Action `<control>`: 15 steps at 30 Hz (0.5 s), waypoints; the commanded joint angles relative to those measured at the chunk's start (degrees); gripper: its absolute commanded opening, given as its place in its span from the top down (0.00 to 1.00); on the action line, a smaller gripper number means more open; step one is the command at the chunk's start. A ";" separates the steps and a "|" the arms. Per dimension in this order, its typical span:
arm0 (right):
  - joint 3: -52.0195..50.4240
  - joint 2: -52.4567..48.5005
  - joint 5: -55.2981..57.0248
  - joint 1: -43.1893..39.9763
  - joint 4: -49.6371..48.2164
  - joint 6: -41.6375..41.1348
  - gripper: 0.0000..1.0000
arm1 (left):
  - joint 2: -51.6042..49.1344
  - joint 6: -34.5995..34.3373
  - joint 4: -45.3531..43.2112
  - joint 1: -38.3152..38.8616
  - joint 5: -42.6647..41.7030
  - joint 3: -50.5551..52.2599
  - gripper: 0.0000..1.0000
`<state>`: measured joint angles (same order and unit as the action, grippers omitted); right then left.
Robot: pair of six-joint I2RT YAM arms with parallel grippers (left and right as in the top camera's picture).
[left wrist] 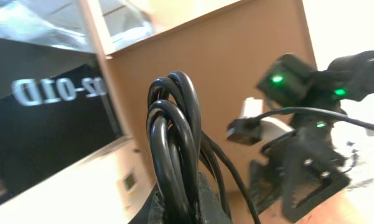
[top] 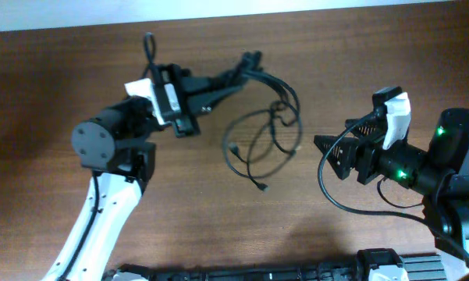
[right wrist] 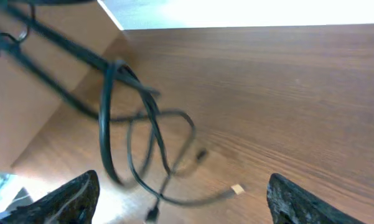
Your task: Untangle cables
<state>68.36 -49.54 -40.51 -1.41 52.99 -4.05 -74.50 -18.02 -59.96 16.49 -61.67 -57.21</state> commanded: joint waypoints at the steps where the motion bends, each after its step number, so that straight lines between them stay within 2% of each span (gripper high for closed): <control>1: 0.13 0.26 -2.45 -0.11 -0.31 -1.16 0.13 | -0.46 1.42 -0.37 3.58 -0.20 -1.22 1.00; 4: 0.13 0.26 1.77 -0.11 0.26 -1.14 0.13 | -0.55 1.60 -0.81 5.20 0.59 -1.22 1.00; 8: 0.11 -0.87 14.91 -0.11 4.74 -1.16 0.13 | -0.55 1.53 -5.29 5.53 0.52 -1.22 1.00; 15: 0.11 -5.97 22.64 -0.11 7.76 -1.22 0.13 | -0.48 0.70 -8.72 5.53 -0.02 -1.22 1.00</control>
<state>68.36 -53.28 -24.43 -1.41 60.12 -4.78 -74.81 -17.37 -67.33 21.87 -62.24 -57.21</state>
